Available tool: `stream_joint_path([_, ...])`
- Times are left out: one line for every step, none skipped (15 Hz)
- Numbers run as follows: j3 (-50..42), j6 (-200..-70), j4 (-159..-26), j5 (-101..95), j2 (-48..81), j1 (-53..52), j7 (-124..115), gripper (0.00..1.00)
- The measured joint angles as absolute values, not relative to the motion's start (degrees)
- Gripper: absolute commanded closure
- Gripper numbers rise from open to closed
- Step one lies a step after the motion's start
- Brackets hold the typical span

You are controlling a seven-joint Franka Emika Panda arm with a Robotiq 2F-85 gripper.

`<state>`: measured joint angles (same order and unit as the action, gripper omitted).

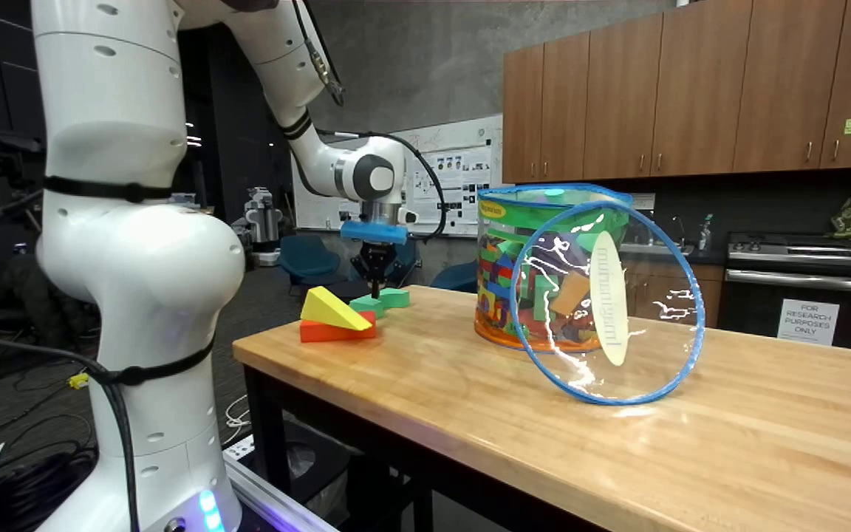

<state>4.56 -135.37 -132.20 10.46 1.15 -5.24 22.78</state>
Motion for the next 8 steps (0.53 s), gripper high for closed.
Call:
stream_joint_path([4.60,-135.13,-132.27,10.46,1.03,-5.27,22.78,1.00])
stream_joint_path([4.62,-134.89,-132.37,10.46,0.93,-5.32,22.78,1.00])
stream_joint_path([4.62,-134.78,-132.52,10.46,0.89,-5.38,22.77,1.00])
stream_joint_path([4.64,-134.73,-132.70,10.46,0.89,-5.41,22.78,1.00])
stream_joint_path([4.65,-134.70,-132.88,10.46,0.89,-5.41,22.78,1.00])
stream_joint_path([4.67,-134.69,-133.05,10.46,0.89,-5.42,22.78,1.00])
stream_joint_path([4.69,-134.70,-133.20,10.51,0.89,-5.42,22.78,1.00])
stream_joint_path([4.73,-134.75,-133.35,10.72,0.88,-5.44,22.81,1.00])
